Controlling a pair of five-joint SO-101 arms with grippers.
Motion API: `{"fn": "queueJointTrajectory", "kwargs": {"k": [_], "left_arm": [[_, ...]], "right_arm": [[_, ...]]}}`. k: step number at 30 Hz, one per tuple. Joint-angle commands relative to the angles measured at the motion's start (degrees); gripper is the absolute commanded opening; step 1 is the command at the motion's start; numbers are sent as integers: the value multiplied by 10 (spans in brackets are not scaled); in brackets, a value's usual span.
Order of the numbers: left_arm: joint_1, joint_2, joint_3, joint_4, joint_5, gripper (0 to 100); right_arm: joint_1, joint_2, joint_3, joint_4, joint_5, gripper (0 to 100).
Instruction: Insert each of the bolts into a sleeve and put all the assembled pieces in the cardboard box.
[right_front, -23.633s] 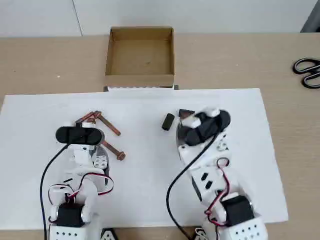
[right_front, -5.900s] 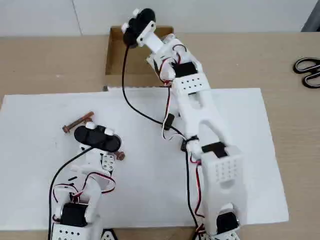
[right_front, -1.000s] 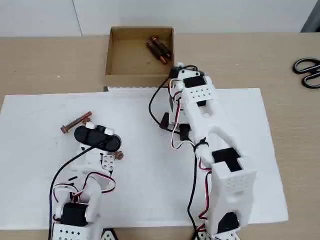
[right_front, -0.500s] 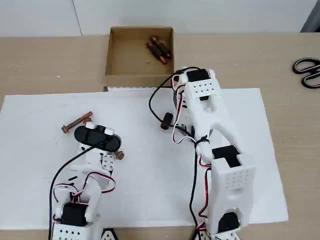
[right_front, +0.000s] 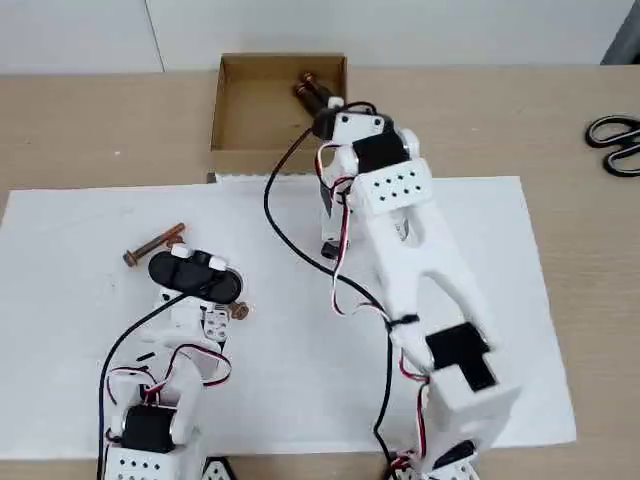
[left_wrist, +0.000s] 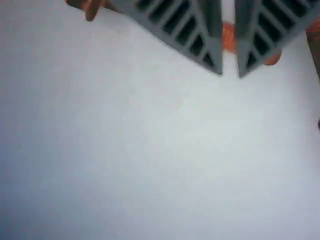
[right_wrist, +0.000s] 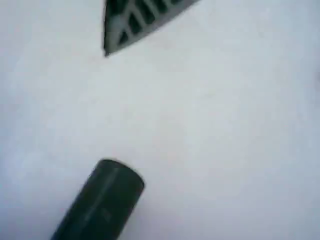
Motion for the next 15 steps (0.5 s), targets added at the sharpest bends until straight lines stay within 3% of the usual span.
{"fn": "queueJointTrajectory", "kwargs": {"k": [1, 7, 15], "left_arm": [[-3, -6, -3, 3, -4, 6], [-3, -6, -3, 3, -4, 6], [-3, -6, -3, 3, -4, 6]], "right_arm": [[5, -78, 25, 7, 4, 244], [23, -189, 199, -7, 4, 244], [58, -293, 380, -118, 42, 244]]}}
